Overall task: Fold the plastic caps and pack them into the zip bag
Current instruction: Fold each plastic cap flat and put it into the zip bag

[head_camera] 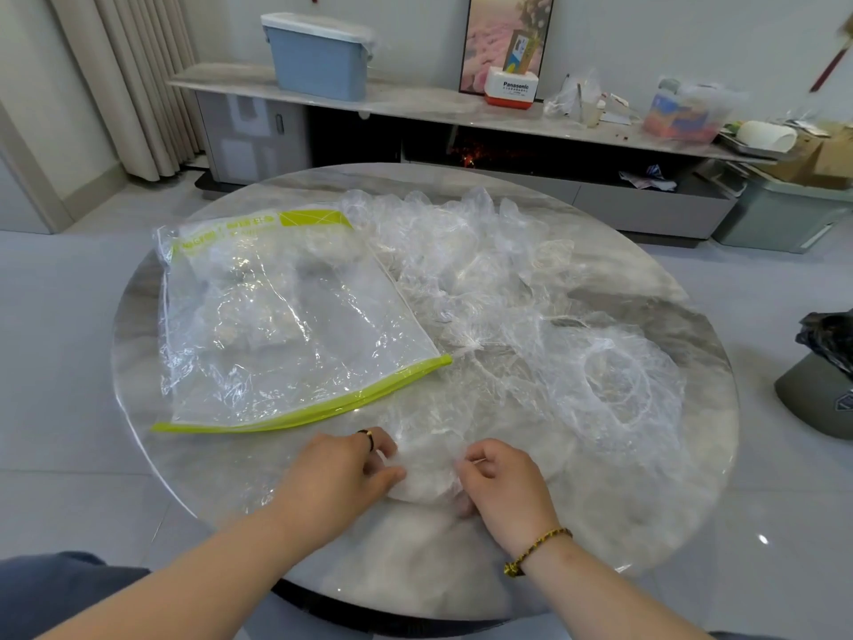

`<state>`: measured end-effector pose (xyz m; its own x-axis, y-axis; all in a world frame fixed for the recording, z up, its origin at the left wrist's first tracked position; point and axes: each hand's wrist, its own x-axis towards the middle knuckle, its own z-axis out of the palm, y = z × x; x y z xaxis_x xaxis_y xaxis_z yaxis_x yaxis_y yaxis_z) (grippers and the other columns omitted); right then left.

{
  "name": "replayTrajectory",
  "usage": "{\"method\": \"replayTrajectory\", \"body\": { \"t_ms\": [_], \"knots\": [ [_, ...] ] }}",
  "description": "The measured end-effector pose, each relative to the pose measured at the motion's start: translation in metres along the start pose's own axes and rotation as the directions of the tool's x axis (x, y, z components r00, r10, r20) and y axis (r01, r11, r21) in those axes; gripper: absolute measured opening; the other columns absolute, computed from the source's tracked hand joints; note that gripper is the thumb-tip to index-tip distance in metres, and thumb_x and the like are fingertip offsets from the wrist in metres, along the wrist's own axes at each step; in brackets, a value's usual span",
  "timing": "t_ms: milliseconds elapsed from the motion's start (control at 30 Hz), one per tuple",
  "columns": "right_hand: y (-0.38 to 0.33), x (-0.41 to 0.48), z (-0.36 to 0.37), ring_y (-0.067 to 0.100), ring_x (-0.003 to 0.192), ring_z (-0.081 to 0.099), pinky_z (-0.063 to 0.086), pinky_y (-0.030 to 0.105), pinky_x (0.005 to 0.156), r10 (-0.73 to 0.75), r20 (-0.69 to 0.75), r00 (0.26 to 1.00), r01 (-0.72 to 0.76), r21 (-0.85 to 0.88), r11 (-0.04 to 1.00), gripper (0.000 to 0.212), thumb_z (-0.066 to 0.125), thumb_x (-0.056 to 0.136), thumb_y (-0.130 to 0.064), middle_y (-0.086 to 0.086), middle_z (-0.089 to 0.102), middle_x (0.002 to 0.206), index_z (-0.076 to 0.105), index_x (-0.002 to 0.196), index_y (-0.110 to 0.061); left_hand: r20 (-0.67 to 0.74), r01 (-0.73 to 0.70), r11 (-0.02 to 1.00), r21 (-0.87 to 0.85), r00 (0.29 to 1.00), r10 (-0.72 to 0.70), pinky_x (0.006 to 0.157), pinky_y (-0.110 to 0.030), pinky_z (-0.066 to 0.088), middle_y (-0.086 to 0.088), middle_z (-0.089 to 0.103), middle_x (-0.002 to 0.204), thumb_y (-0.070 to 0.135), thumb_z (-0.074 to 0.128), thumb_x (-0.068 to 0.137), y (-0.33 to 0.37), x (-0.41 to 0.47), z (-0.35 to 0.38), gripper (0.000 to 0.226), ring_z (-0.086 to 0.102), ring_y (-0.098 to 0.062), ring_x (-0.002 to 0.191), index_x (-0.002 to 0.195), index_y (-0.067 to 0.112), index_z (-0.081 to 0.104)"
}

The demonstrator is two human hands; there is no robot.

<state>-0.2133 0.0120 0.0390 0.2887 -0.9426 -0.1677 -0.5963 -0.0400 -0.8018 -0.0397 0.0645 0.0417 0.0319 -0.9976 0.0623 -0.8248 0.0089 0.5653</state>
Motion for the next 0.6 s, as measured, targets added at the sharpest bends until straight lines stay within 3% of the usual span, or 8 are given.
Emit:
{"method": "replayTrajectory", "body": {
  "t_ms": [67, 200, 267, 333, 400, 467, 533, 600],
  "knots": [
    [-0.002, -0.001, -0.002, 0.004, 0.048, 0.055, 0.049, 0.022, 0.061, 0.012, 0.014, 1.0, -0.011, -0.068, 0.998, 0.025, 0.054, 0.089, -0.019, -0.008, 0.056, 0.047, 0.048, 0.067, -0.029, 0.003, 0.071, 0.997, -0.029, 0.997, -0.071, 0.06, -0.007, 0.032, 0.017, 0.054, 0.055, 0.034, 0.058, 0.089, 0.0, 0.001, 0.004, 0.027, 0.046, 0.003, 0.061, 0.074, 0.037, 0.035],
    [-0.006, -0.003, -0.005, 0.016, 0.073, 0.06, 0.049, 0.027, 0.072, -0.003, -0.021, 1.0, -0.001, -0.198, 0.98, 0.012, 0.049, 0.09, -0.02, -0.008, 0.055, 0.074, 0.04, 0.089, -0.027, -0.042, 0.097, 0.991, 0.092, 0.995, -0.093, 0.056, -0.013, 0.028, 0.019, 0.045, 0.059, 0.037, 0.052, 0.09, 0.002, 0.005, 0.01, 0.019, 0.044, -0.007, 0.071, 0.086, 0.034, 0.033],
    [-0.006, -0.003, -0.006, 0.016, 0.085, 0.059, 0.046, 0.026, 0.073, -0.037, -0.04, 0.999, 0.023, -0.296, 0.955, 0.02, 0.046, 0.091, -0.015, -0.011, 0.046, 0.088, 0.036, 0.107, -0.023, -0.033, 0.104, 0.979, 0.175, 0.994, -0.1, 0.059, -0.019, 0.029, 0.021, 0.041, 0.061, 0.04, 0.049, 0.091, 0.003, 0.006, 0.013, 0.018, 0.04, -0.01, 0.082, 0.091, 0.033, 0.032],
    [-0.011, -0.006, -0.007, 0.017, 0.094, 0.058, 0.044, 0.023, 0.067, -0.127, -0.083, 0.988, 0.08, -0.422, 0.903, 0.034, 0.046, 0.087, -0.003, -0.009, 0.04, 0.105, 0.036, 0.115, -0.019, -0.024, 0.1, 0.974, 0.202, 0.995, -0.097, 0.06, -0.018, 0.028, 0.021, 0.039, 0.063, 0.041, 0.047, 0.091, 0.006, 0.008, 0.014, 0.018, 0.037, -0.011, 0.084, 0.092, 0.032, 0.031],
    [-0.007, -0.003, -0.004, 0.018, 0.084, 0.06, 0.044, 0.019, 0.06, -0.42, -0.18, 0.889, 0.283, -0.504, 0.816, 0.044, 0.05, 0.066, 0.007, 0.001, 0.053, 0.101, 0.043, 0.102, -0.018, -0.019, 0.081, 0.975, 0.208, 0.997, -0.078, 0.059, -0.007, 0.025, 0.019, 0.039, 0.064, 0.042, 0.046, 0.091, 0.01, 0.008, 0.013, 0.019, 0.037, -0.012, 0.084, 0.092, 0.032, 0.03],
    [-0.004, -0.002, -0.004, 0.011, 0.078, 0.051, 0.041, 0.016, 0.066, -0.616, -0.172, 0.769, 0.474, -0.494, 0.729, 0.034, 0.041, 0.059, -0.001, 0.002, 0.06, 0.083, 0.043, 0.087, -0.021, -0.031, 0.074, 0.975, 0.209, 0.997, -0.069, 0.062, -0.009, 0.027, 0.016, 0.047, 0.07, 0.043, 0.045, 0.091, 0.012, 0.009, 0.014, 0.018, 0.036, -0.013, 0.084, 0.095, 0.032, 0.032],
    [-0.002, -0.001, -0.006, 0.007, 0.075, 0.045, 0.036, 0.019, 0.072, -0.72, -0.059, 0.691, 0.632, -0.433, 0.642, 0.022, 0.038, 0.062, -0.009, -0.004, 0.06, 0.072, 0.047, 0.077, -0.022, -0.045, 0.078, 0.957, 0.28, 0.997, -0.068, 0.069, -0.021, 0.031, 0.011, 0.058, 0.081, 0.045, 0.048, 0.09, 0.016, 0.008, 0.01, 0.02, 0.037, -0.015, 0.082, 0.103, 0.031, 0.04],
    [-0.003, 0.0, -0.013, 0.004, 0.072, 0.047, 0.035, 0.019, 0.076, -0.748, 0.05, 0.662, 0.702, -0.39, 0.595, 0.016, 0.043, 0.064, -0.012, -0.008, 0.061, 0.065, 0.056, 0.068, -0.021, -0.113, -0.018, 0.918, 0.397, 0.991, 0.068, 0.063, -0.02, 0.027, 0.008, 0.055, 0.065, 0.047, 0.068, 0.074, 0.016, 0.009, 0.008, 0.037, 0.045, -0.015, 0.067, 0.095, 0.023, 0.052]
  ]
}}
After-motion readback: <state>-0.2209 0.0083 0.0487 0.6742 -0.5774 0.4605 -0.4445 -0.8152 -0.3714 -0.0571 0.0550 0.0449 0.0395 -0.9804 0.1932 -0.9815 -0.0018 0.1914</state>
